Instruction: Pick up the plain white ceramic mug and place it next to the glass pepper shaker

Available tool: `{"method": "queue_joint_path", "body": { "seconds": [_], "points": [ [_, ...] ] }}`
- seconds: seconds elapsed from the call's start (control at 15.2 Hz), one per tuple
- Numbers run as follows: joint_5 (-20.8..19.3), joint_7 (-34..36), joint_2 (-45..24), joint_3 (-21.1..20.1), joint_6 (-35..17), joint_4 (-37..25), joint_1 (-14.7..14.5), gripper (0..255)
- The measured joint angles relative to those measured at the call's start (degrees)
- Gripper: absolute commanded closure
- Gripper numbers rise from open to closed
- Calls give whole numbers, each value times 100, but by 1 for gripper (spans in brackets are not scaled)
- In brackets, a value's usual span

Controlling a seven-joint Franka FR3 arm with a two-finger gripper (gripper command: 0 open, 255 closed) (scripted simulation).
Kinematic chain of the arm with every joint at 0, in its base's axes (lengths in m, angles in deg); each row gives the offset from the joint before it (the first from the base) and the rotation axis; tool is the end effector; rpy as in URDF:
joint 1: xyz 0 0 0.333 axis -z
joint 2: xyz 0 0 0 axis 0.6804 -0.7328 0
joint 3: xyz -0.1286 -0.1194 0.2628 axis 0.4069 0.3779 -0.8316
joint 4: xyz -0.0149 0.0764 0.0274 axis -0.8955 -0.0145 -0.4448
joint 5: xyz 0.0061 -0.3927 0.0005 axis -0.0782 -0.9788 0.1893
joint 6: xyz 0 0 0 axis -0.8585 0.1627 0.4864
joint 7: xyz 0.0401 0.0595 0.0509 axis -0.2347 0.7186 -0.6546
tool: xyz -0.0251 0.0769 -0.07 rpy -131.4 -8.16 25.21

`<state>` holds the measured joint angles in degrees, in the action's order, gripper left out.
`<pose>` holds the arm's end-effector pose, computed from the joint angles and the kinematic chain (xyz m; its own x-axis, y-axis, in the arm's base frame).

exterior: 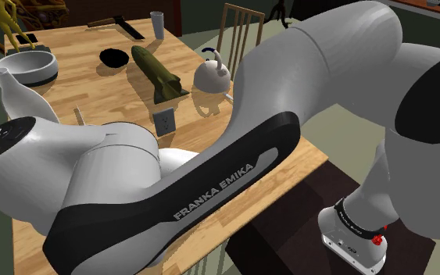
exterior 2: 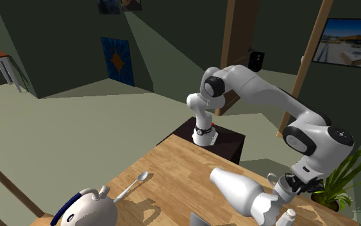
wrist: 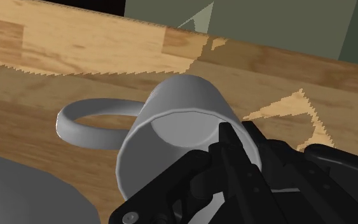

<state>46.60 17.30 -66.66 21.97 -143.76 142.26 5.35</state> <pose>0.3123 0.6062 0.3590 0.9617 0.2162 -0.1683 0.2234 -0.9744 0.0249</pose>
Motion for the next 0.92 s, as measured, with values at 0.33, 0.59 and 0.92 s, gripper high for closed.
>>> {"method": "queue_joint_path", "body": {
  "seconds": [0.33,0.59,0.92],
  "points": [
    [0,0,0,0,-1,0,0,0],
    [15,-12,25,-8,87,-69,5,0],
    [51,-41,61,-32,639,-601,-39,0]
  ]
}}
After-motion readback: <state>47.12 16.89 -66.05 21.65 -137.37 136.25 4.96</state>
